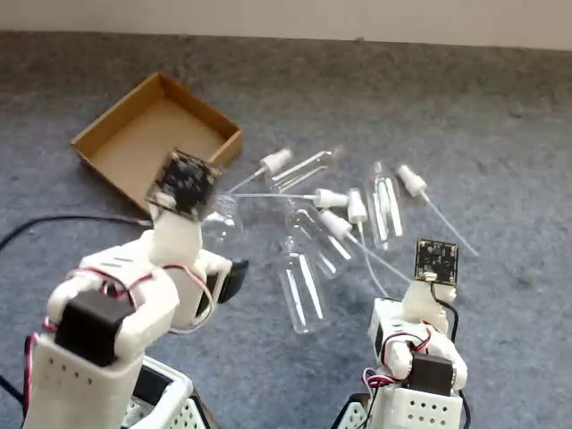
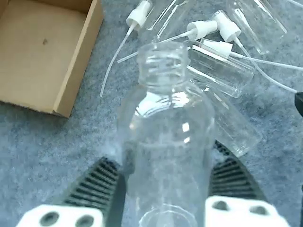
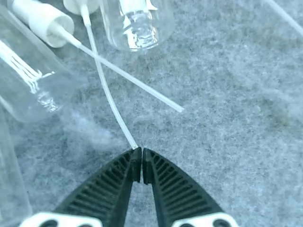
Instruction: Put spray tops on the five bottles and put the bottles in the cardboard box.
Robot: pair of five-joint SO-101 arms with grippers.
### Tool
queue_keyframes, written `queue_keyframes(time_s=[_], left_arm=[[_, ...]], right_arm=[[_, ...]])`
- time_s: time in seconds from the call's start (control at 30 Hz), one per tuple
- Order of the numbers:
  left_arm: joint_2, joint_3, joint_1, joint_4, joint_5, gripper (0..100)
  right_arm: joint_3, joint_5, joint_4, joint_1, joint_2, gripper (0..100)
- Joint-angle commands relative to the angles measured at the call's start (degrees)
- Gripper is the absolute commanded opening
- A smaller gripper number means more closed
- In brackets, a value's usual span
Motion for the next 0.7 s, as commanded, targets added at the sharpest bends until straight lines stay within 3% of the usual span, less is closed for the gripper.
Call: queue_keyframes(time_s=[0.0,0.27,0.53,0.67], left_arm=[[-7.4,7.8,0.5,-8.4,-7.8,9],[-22.0,31.9,-6.8,-32.3,-8.3,9],[-25.1,42.2,-8.1,-42.6,-7.8,9],[-25.2,47.9,-8.1,-51.4,0.4,9]], right_arm=[[6.8,0.1,-1.3,0.7,-0.3,1.6],[6.8,0.1,-1.3,0.7,-0.3,1.6],[6.8,0.1,-1.3,0.7,-0.3,1.6],[6.8,0.1,-1.3,0.7,-0.3,1.6]])
